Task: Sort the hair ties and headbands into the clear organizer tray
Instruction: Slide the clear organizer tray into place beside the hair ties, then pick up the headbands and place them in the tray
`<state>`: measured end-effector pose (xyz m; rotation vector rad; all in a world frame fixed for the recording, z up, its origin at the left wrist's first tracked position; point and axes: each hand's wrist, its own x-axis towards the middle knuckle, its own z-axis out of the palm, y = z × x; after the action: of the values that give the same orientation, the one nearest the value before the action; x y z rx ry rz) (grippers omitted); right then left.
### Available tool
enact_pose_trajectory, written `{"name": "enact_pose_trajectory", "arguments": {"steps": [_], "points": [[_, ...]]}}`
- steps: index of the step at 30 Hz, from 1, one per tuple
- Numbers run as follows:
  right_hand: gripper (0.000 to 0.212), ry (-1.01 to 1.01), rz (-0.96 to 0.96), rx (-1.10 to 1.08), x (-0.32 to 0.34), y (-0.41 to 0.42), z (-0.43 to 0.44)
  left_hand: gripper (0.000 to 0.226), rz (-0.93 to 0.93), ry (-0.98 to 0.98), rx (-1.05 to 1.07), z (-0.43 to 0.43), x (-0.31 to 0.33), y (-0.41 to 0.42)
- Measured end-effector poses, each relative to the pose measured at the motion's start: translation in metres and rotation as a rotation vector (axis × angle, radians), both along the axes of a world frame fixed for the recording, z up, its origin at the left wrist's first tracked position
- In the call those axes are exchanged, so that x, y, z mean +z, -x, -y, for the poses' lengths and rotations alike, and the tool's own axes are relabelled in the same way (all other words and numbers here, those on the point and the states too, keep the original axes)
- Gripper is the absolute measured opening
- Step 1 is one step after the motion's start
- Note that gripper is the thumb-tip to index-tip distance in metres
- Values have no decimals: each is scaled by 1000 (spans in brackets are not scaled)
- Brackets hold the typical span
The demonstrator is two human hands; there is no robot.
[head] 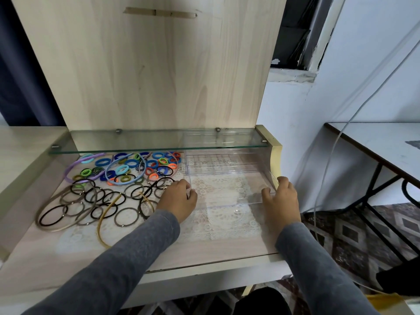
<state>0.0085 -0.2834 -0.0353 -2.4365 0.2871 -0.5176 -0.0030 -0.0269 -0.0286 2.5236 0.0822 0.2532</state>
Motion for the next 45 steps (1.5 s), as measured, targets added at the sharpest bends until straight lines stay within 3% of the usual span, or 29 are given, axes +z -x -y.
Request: {"name": "enact_pose_trajectory", "arguments": {"steps": [9,22,30,34,45], "points": [[40,122,98,41,2,-6,-28,36,110,-252,-51,-23,-9,12],[42,183,301,585,9,5,-141,55,-105,-338,5,-93,-4,38],[47,242,255,792,4,23,-196,59,-179,-389,75,-115,-6,54],[58,322,131,892,-10,32,-207,60,-225,-388,89,-120,-11,58],[63,332,1,946,-12,37,-207,57,-204,-349,65,-128,-17,60]]}}
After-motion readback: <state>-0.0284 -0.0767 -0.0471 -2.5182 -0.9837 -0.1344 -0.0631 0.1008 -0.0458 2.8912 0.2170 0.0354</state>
